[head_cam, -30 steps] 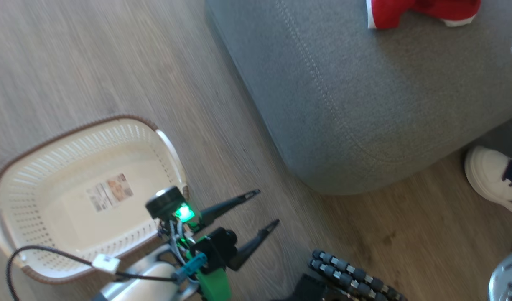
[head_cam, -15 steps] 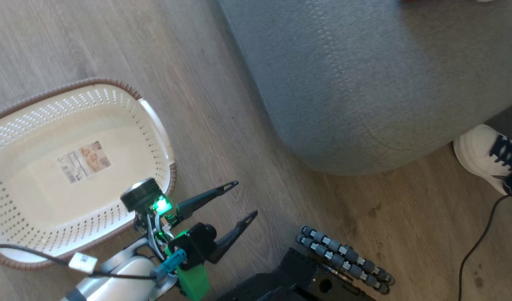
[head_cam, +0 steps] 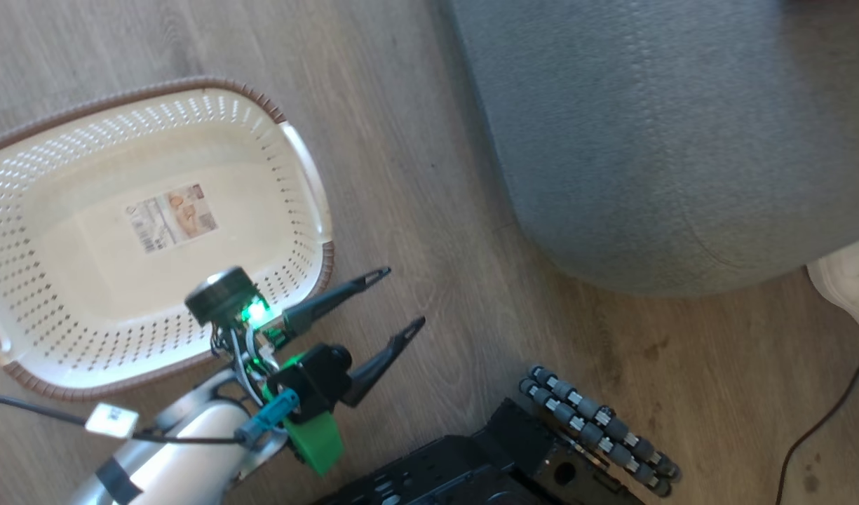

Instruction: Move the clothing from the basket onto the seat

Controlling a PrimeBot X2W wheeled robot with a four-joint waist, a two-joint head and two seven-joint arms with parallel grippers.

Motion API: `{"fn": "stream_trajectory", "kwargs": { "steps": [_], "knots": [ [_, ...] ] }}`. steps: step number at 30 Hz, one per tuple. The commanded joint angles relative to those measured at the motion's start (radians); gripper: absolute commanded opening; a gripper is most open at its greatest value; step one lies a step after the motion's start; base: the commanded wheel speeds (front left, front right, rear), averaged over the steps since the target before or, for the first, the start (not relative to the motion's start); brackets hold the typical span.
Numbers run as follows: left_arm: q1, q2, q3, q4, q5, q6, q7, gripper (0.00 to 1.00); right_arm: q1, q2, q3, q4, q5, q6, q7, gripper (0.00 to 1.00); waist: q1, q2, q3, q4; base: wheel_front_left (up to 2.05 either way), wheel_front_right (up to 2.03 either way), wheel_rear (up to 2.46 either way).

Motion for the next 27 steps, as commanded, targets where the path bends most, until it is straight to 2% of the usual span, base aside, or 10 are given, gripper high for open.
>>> {"fn": "stream_trajectory", "kwargs": {
  "steps": [1,4,14,18,19,20,21,27],
  "knots": [
    [-0.014,0.008,0.038,-0.038,-0.009,0.008,-0.005,1.0,-0.023,-0.031,-0.009,0.022,-0.052,0.007,-0.005,0.0,0.0,0.0,0.02,0.025,0.0,0.0,0.0],
    [-0.023,0.003,0.043,-0.041,-0.006,0.007,-0.005,1.0,-0.015,-0.041,-0.019,0.132,-0.148,0.007,-0.005,0.0,0.0,0.0,0.027,0.044,0.0,0.0,0.0],
    [-0.038,-0.018,0.046,-0.041,0.002,0.004,-0.005,1.0,0.005,-0.049,-0.083,0.306,-0.333,0.007,-0.005,0.0,0.0,0.0,0.037,0.068,0.0,0.0,0.0],
    [-0.039,-0.017,0.048,-0.039,0.002,0.003,-0.005,1.0,-0.01,-0.04,-0.122,0.327,-0.351,0.007,-0.005,0.0,0.0,0.0,0.036,0.063,0.0,0.0,0.0],
    [-0.04,-0.017,0.047,-0.038,0.003,0.002,-0.005,1.0,-0.01,-0.035,-0.133,0.32,-0.353,0.007,-0.005,0.09,0.0,0.0,0.035,0.061,0.0,0.0,0.0],
    [-0.042,-0.017,0.046,-0.036,0.004,0.002,-0.005,1.0,-0.009,-0.03,-0.139,0.31,-0.357,0.007,-0.005,0.49,0.0,0.0,0.032,0.059,0.0,0.0,0.0],
    [-0.043,-0.019,0.045,-0.034,0.005,0.002,-0.005,1.0,-0.006,-0.025,-0.142,0.303,-0.363,0.007,-0.005,1.0,0.0,0.0,0.027,0.057,0.0,0.0,0.0],
    [-0.045,-0.043,0.027,-0.022,0.002,0.0,-0.005,1.0,0.004,-0.024,-0.146,0.293,-0.37,0.007,-0.005,1.0,0.0,0.0,-0.021,0.054,0.0,0.0,0.0]
  ]
}}
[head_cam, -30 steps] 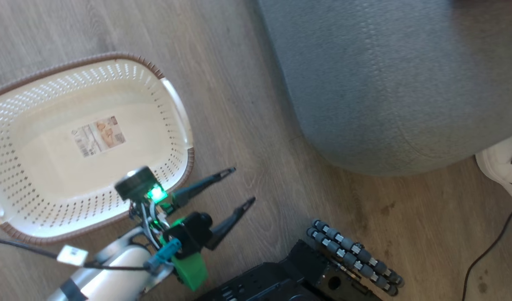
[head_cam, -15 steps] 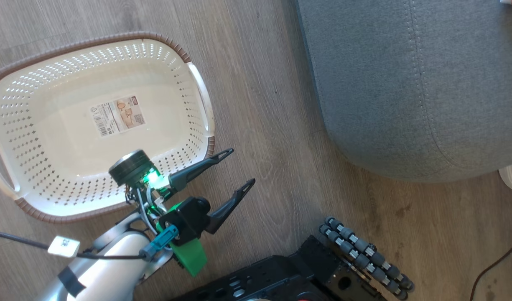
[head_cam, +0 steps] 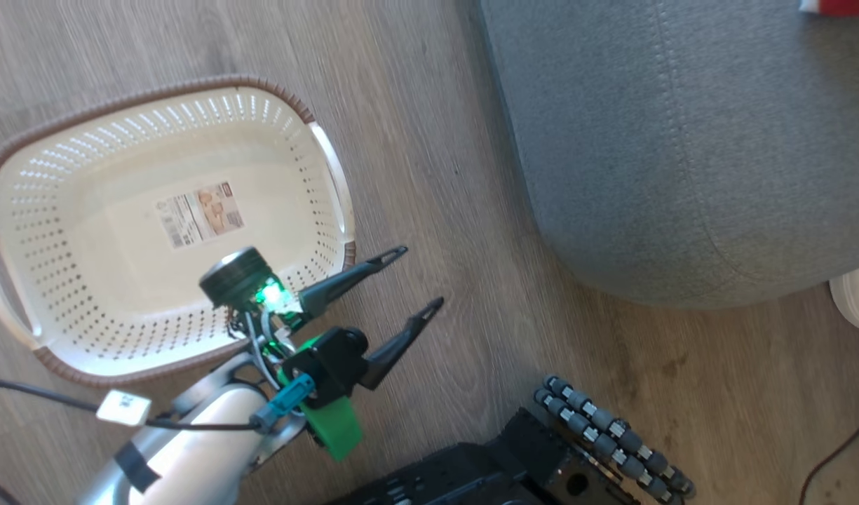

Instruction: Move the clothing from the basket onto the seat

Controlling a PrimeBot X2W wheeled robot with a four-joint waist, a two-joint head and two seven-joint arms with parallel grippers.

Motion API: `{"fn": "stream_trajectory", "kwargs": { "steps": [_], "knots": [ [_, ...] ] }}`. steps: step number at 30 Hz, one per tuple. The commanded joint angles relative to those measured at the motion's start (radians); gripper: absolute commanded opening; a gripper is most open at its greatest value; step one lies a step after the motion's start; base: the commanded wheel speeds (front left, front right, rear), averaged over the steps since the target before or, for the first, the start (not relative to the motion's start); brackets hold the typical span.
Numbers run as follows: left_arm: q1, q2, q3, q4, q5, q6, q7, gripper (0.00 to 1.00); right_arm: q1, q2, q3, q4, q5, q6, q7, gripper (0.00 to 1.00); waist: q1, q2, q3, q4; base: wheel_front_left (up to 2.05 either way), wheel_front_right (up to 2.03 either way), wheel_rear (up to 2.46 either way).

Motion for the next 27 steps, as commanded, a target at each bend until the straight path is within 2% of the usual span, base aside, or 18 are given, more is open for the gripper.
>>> {"fn": "stream_trajectory", "kwargs": {
  "steps": [1,9,13,18,27],
  "knots": [
    [0.001,-0.007,0.01,-0.022,0.0,0.001,-0.005,1.0,-0.001,-0.034,0.007,-0.043,-0.007,0.007,-0.005,1.0,0.0,0.0,-0.023,0.001,0.0,0.0,0.0],
    [0.03,-0.09,-0.022,0.015,-0.022,0.0,-0.005,1.0,0.019,-0.072,0.06,-0.069,0.017,0.007,-0.005,1.0,0.0,0.0,-0.169,0.026,0.0,0.0,0.0],
    [0.048,-0.115,-0.014,0.022,-0.029,-0.001,-0.005,1.0,0.036,-0.114,0.109,-0.006,-0.025,0.007,0.017,1.0,0.0,0.0,-0.215,0.034,0.0,0.0,0.0],
    [0.052,-0.127,0.007,0.021,-0.026,-0.001,-0.005,1.0,0.033,-0.153,0.104,0.068,-0.063,0.007,0.116,1.0,0.0,0.0,-0.216,0.045,0.0,0.0,0.0],
    [0.053,-0.119,0.001,0.015,-0.021,-0.001,-0.005,1.0,-0.022,-0.149,0.111,0.073,-0.107,0.007,0.089,1.0,0.0,0.0,-0.191,0.069,0.0,0.0,0.0]
  ]
}}
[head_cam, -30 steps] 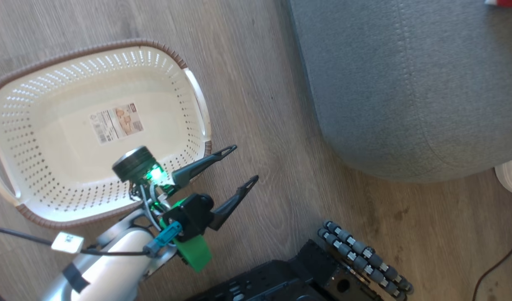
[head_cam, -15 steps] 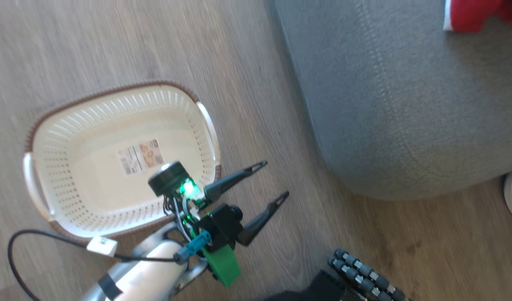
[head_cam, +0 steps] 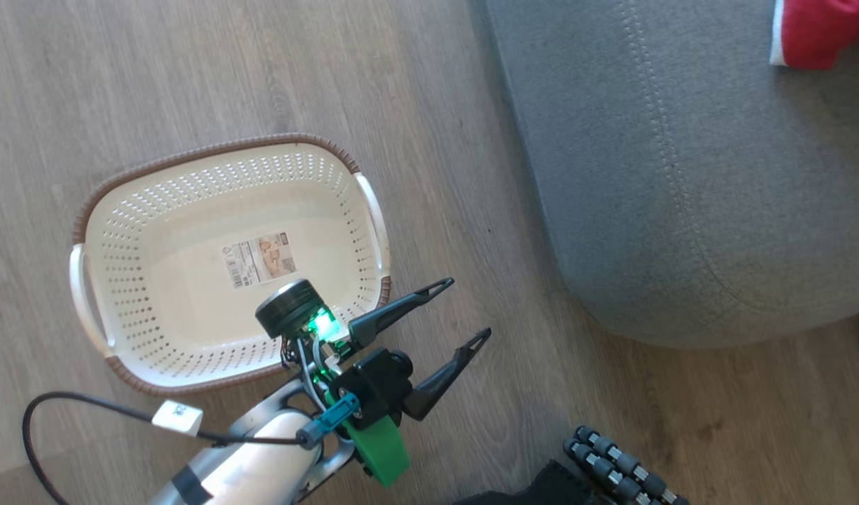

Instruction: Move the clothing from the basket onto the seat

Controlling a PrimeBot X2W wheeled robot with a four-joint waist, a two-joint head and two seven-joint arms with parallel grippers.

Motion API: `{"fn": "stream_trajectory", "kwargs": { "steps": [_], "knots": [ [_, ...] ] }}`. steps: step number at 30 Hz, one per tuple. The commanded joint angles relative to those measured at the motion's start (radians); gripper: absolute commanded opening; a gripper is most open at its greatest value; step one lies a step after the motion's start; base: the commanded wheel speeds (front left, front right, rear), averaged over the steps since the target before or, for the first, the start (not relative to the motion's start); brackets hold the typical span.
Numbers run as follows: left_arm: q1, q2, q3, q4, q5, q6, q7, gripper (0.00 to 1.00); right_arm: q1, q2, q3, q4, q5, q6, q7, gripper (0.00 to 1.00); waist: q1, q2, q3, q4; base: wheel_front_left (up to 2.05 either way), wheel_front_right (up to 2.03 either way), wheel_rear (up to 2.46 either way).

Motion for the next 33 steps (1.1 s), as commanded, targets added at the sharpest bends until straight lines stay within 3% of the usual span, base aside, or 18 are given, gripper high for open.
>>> {"fn": "stream_trajectory", "kwargs": {
  "steps": [1,9,19,26,33],
  "knots": [
    [0.001,0.003,0.025,-0.039,0.001,-0.001,-0.005,1.0,-0.033,-0.017,0.014,-0.03,-0.022,0.007,-0.006,1.0,0.0001,0.0,0.003,0.006,0.0,0.0,0.0],
    [-0.002,-0.008,0.028,-0.054,-0.013,-0.001,-0.005,1.0,-0.015,-0.019,-0.018,0.056,-0.041,0.007,0.1,1.0,0.0001,0.0,-0.003,0.028,0.0,0.0,0.0],
    [0.011,-0.05,0.017,-0.04,-0.038,-0.001,-0.005,1.0,-0.025,-0.059,0.033,0.235,-0.029,0.007,0.366,1.0,0.0001,0.0,-0.09,0.042,0.0,0.0,0.0],
    [0.025,-0.088,0.005,-0.024,-0.04,-0.001,-0.005,1.0,-0.066,-0.07,0.132,0.277,-0.001,0.007,0.45,1.0,0.0001,0.0,-0.155,0.042,0.0,0.0,0.0],
    [0.046,-0.134,0.007,-0.014,-0.045,-0.001,-0.005,1.0,-0.08,-0.083,0.288,0.289,0.043,0.007,0.449,1.0,0.0001,0.0,-0.24,0.046,0.0,0.0,0.0]
  ]
}}
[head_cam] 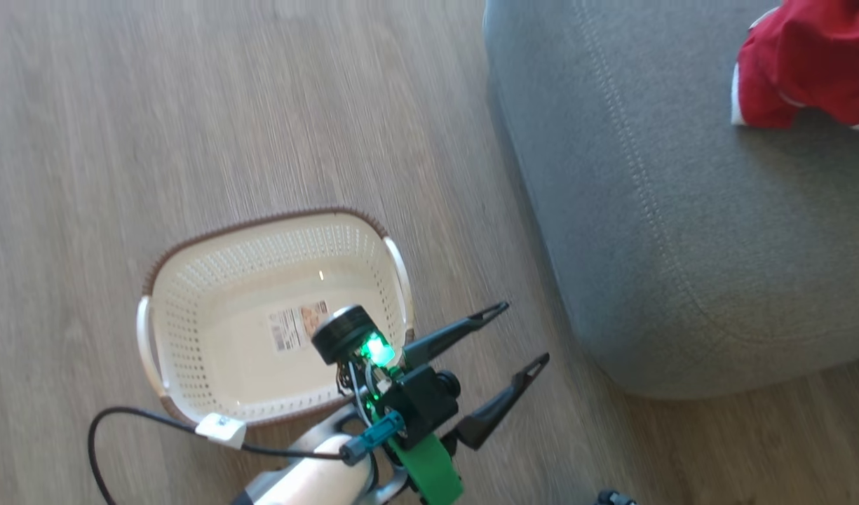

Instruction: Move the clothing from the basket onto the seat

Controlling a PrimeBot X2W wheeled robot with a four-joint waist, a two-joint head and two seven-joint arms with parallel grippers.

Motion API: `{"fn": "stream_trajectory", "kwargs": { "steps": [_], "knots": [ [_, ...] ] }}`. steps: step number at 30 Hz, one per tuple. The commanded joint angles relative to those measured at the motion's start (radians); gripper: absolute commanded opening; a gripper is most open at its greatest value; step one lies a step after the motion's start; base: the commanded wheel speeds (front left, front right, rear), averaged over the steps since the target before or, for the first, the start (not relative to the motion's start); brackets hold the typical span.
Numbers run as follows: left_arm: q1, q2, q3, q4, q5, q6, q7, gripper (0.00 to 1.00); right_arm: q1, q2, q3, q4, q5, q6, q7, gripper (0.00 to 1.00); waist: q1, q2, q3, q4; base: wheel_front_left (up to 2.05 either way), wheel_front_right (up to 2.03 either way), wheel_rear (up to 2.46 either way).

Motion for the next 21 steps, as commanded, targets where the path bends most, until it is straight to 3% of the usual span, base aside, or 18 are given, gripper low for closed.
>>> {"fn": "stream_trajectory", "kwargs": {
  "steps": [1,9,21],
  "knots": [
    [0.005,-0.017,0.028,-0.025,-0.008,-0.001,-0.005,1.0,-0.04,-0.012,0.035,-0.029,0.019,0.007,-0.009,1.0,0.0001,-0.0001,-0.042,0.003,0.0,0.0,0.0],
    [0.056,-0.056,0.075,-0.014,-0.012,-0.001,-0.005,1.0,-0.031,0.033,0.197,-0.028,0.148,0.007,-0.116,1.0,0.0001,-0.0001,-0.14,0.015,0.0,0.0,0.0],
    [0.121,-0.1,0.269,-0.026,-0.003,-0.001,-0.005,1.0,0.06,0.117,0.62,-0.088,0.428,0.007,-0.509,1.0,0.0001,-0.0001,-0.282,0.082,0.0,0.0,0.0]
  ]
}}
